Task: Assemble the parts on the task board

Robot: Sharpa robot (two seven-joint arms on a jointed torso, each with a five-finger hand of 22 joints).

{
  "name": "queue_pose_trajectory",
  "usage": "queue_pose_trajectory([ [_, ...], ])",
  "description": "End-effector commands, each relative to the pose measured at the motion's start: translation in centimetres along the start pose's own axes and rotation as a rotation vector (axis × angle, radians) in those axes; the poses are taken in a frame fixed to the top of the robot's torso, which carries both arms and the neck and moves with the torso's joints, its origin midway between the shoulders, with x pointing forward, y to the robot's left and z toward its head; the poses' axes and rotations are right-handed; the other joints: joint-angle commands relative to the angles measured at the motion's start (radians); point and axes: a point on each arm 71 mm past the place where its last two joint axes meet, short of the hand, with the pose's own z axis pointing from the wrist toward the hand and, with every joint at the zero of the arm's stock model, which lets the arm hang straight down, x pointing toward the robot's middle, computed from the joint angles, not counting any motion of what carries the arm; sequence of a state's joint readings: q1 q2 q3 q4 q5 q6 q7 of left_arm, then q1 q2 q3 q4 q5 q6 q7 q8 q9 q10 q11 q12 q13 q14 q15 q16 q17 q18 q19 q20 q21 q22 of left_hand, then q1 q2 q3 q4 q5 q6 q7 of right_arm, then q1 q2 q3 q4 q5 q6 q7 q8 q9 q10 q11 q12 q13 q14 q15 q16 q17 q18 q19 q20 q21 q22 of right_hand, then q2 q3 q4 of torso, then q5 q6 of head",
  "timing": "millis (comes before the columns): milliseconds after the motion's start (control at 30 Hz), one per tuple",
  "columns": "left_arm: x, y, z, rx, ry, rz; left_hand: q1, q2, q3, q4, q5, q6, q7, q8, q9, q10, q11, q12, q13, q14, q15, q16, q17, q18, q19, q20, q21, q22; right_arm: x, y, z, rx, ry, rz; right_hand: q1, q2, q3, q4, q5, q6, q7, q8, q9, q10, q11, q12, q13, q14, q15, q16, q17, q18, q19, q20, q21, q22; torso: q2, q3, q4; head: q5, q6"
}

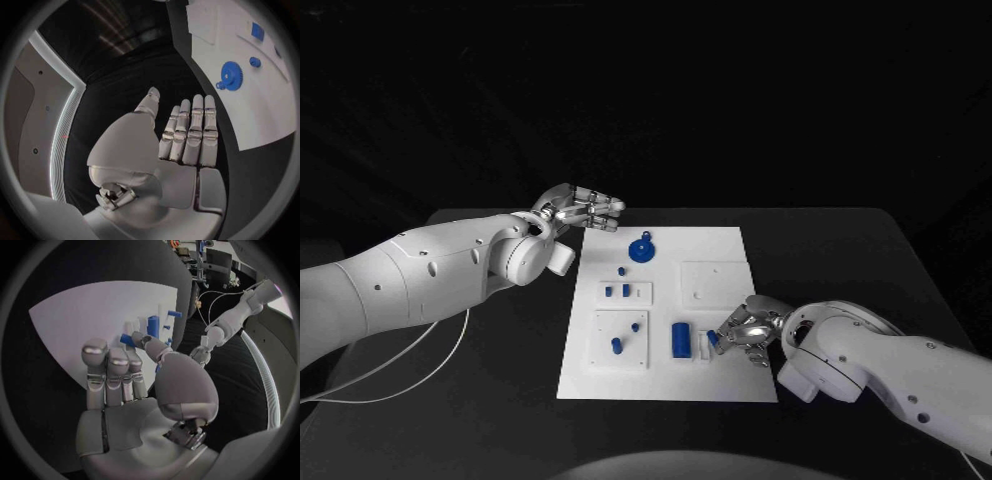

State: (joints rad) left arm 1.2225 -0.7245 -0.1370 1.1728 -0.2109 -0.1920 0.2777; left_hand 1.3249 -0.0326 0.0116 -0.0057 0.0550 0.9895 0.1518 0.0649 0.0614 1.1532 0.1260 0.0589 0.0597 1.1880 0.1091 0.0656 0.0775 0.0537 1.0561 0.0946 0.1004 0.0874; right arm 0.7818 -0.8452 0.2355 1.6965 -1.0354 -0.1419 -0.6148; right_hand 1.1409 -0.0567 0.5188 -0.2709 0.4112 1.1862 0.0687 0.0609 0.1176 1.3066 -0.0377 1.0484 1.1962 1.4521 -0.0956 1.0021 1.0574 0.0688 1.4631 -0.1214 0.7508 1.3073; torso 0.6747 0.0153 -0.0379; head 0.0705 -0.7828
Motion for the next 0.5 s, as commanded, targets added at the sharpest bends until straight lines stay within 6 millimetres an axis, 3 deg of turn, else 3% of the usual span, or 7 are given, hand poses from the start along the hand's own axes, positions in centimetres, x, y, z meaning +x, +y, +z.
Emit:
queue_pose_trajectory([
  [33, 0.29, -0.08, 0.04, 0.002, 0.018, -0.007, -0.001, 0.003, -0.002, 0.001, -0.003, -0.003, 0.001, -0.001, 0.001, -0.009, -0.001, 0.002, 0.001, 0.001, 0.002, -0.001, -0.001, -0.010, -0.003, 0.001, 0.000, 0.000, 0.42, -0.03, 0.07, 0.015, 0.043, -0.005, 0.001, 0.000, -0.020, 0.003, -0.010, 0.010, 0.000, 0.003, -0.001, 0.002, 0.003, 0.005, -0.001, 0.000, 0.002, -0.002, 0.001, 0.003, 0.055, 0.006, -0.001, 0.084, 0.000, -0.0004, 0.0001, -0.001, 0.000],
  [133, 0.31, -0.08, 0.05, 0.002, 0.019, -0.007, -0.001, 0.003, -0.002, 0.001, -0.003, -0.003, 0.001, -0.001, 0.001, -0.009, -0.001, 0.002, 0.001, 0.001, 0.002, -0.001, -0.001, -0.010, -0.003, 0.001, 0.000, 0.000, 0.45, 0.02, 0.12, 0.020, 0.039, -0.012, -0.004, 0.003, -0.045, 0.011, -0.024, 0.014, -0.003, 0.003, 0.001, 0.004, 0.002, 0.006, -0.001, 0.001, 0.002, 0.000, 0.002, 0.002, 0.055, 0.006, -0.001, 0.084, 0.000, 0.0001, 0.0000, 0.000, -0.001],
  [367, 0.32, -0.07, 0.05, 0.000, 0.020, -0.006, -0.001, 0.001, -0.001, 0.001, -0.003, -0.004, 0.001, -0.001, 0.001, -0.010, 0.000, 0.002, 0.001, -0.001, 0.003, -0.001, -0.001, -0.010, -0.003, 0.002, 0.000, -0.001, 0.62, -0.01, 0.15, 0.043, 0.050, -0.053, -0.004, 0.011, -0.177, 0.053, -0.053, 0.027, -0.016, 0.003, 0.003, 0.004, -0.003, 0.003, -0.005, 0.002, -0.001, -0.002, 0.001, -0.002, 0.056, 0.004, -0.005, 0.082, 0.000, -0.0005, 0.0016, 0.001, -0.004],
  [500, 0.30, -0.06, 0.04, -0.001, 0.020, -0.006, -0.001, 0.001, 0.000, 0.002, -0.003, -0.002, 0.001, 0.000, 0.001, -0.011, 0.000, 0.002, 0.001, -0.002, 0.003, -0.001, -0.001, -0.010, -0.004, 0.002, -0.001, -0.001, 0.67, -0.02, 0.15, 0.051, 0.053, -0.068, -0.019, -0.003, -0.234, 0.089, -0.062, 0.030, -0.023, 0.002, 0.000, 0.006, -0.003, 0.001, -0.008, 0.003, -0.001, -0.001, 0.002, -0.003, 0.057, 0.003, -0.009, 0.081, 0.000, -0.0009, 0.0003, 0.002, -0.005],
])
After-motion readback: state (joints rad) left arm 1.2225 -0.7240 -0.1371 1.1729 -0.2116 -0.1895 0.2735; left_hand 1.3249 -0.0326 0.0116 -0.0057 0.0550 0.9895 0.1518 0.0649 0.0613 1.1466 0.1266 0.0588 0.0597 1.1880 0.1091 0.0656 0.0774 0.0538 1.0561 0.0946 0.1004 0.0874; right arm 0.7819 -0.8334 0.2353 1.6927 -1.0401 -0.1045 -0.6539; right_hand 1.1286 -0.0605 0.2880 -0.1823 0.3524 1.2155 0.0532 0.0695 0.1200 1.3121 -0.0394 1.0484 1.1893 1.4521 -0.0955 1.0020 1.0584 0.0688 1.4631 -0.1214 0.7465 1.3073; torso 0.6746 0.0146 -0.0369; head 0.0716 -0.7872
